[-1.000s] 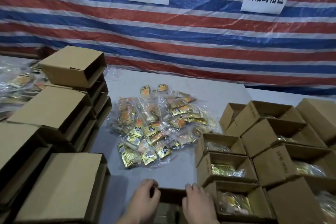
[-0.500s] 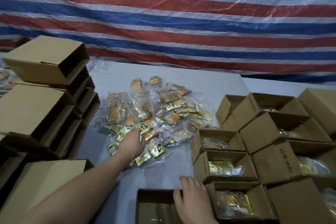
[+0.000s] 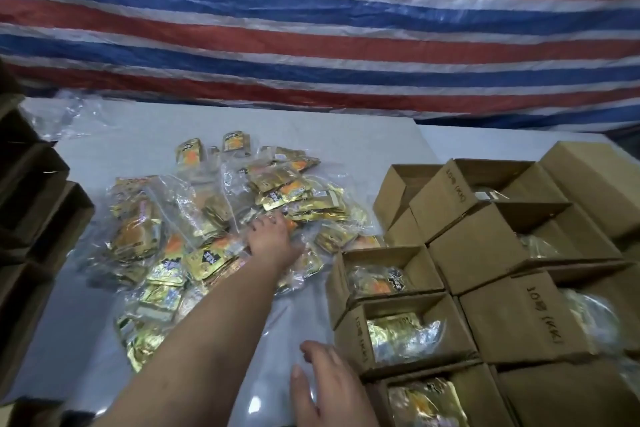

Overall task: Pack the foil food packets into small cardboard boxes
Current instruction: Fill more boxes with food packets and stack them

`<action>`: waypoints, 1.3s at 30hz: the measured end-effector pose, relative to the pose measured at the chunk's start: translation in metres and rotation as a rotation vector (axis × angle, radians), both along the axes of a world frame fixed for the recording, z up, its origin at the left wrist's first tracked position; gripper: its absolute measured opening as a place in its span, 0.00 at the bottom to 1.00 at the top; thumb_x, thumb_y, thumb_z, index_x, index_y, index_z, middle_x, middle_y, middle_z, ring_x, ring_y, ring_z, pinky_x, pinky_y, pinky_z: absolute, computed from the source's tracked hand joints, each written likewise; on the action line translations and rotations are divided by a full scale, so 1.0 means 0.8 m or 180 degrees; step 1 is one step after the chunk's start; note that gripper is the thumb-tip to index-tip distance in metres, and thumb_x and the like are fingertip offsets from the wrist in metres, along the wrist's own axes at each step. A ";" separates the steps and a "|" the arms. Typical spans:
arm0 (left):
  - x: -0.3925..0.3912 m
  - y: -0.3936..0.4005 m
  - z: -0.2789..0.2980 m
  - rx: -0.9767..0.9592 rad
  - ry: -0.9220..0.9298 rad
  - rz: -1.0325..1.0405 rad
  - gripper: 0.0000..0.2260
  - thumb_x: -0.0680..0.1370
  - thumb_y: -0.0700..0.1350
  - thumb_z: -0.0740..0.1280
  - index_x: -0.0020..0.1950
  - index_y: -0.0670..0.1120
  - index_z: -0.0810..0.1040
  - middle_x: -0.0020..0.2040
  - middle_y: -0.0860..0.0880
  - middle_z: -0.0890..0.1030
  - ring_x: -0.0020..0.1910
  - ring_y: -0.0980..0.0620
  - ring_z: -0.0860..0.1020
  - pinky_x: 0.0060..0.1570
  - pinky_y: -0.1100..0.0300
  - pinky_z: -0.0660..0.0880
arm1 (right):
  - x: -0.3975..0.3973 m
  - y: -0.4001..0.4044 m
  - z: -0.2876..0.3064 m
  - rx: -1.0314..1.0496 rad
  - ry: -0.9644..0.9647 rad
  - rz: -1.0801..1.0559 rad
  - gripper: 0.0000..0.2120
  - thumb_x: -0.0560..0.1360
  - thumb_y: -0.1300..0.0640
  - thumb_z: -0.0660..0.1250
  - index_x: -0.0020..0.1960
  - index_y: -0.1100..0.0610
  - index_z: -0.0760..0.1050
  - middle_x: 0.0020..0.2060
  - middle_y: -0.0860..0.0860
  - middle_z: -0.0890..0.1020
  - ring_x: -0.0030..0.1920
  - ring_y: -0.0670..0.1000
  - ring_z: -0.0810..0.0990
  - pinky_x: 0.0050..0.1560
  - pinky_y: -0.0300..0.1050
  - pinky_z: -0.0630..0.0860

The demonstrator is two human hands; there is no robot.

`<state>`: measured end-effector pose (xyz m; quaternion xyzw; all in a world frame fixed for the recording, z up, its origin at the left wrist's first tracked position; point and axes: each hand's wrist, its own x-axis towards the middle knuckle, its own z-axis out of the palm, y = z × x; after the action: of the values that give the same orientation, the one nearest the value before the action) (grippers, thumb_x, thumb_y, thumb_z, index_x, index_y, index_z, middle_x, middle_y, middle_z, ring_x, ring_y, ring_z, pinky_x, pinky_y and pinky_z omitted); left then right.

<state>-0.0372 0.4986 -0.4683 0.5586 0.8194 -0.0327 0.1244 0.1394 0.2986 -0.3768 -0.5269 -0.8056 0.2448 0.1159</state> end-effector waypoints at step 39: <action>0.084 -0.325 0.252 0.1362 -0.0742 -0.0921 0.27 0.83 0.48 0.58 0.79 0.52 0.51 0.73 0.48 0.69 0.66 0.47 0.73 0.63 0.52 0.72 | -0.013 0.016 0.117 -0.2148 0.4165 -0.1260 0.25 0.69 0.52 0.74 0.63 0.59 0.75 0.49 0.54 0.84 0.48 0.53 0.85 0.42 0.46 0.79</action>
<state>0.0302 0.2383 -0.2663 0.6833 0.6996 0.1881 0.0911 0.1291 0.3111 -0.2830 -0.4158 -0.3447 0.7148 0.4442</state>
